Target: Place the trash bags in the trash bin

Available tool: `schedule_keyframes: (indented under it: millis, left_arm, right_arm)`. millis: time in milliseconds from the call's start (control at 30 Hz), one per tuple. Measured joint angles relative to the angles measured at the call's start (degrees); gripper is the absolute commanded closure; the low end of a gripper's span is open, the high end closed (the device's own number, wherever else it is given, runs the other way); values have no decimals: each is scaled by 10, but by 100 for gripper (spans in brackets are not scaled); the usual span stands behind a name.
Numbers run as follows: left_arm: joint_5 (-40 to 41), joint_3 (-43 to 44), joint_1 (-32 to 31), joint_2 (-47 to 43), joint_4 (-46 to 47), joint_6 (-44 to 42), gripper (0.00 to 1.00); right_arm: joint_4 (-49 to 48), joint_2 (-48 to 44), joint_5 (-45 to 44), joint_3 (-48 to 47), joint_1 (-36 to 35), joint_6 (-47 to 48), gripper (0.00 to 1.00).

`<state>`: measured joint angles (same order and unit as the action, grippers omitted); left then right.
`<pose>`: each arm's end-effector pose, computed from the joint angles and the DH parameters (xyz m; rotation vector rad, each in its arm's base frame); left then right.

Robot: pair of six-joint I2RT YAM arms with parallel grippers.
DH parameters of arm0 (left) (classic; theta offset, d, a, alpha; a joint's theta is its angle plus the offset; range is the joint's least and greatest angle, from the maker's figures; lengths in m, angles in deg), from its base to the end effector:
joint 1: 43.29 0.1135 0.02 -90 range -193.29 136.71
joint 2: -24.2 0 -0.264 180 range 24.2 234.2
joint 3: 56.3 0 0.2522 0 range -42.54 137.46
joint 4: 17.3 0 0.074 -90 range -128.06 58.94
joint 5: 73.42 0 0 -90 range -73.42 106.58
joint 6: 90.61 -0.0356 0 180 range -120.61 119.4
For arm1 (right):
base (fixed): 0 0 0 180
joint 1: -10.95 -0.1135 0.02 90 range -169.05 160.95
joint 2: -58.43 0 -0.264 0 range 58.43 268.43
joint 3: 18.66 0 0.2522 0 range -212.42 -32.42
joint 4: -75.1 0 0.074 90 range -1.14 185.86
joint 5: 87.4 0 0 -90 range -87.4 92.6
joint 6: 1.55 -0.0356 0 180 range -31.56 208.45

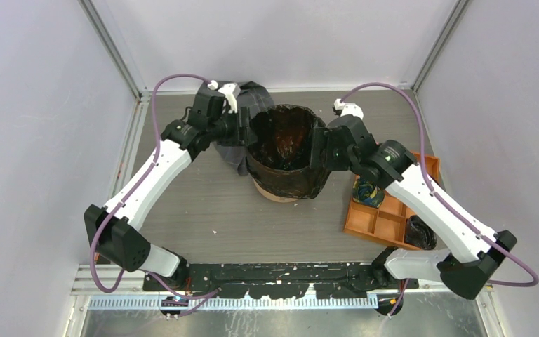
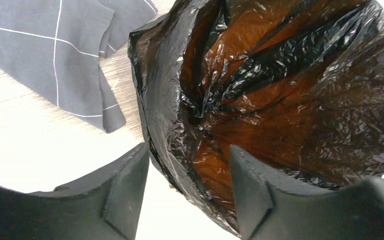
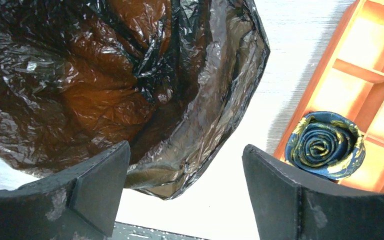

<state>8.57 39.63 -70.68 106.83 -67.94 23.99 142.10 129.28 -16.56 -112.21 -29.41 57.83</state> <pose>0.2805 -0.1509 0.3671 0.1353 2.2910 -0.6418 0.1928 0.1485 0.3850 -0.0322 2.3034 0.2464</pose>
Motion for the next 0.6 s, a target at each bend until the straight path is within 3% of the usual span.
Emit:
schedule_keyframes:
  millis: [200,267,467,600]
  left_arm:
    - [-1,19,0,0,0,-1,21]
    - [-1,22,0,0,1,0,1]
    - [-2,19,0,-23,-1,3,0]
    - [0,-7,4,-87,1,5,0]
  right_arm:
    - [-30,-58,-3,36,1,-13,5]
    - [-42,-78,-5,46,1,-16,4]
    - [-68,-118,-10,78,1,-29,3]
    - [-79,-155,-40,115,1,-49,5]
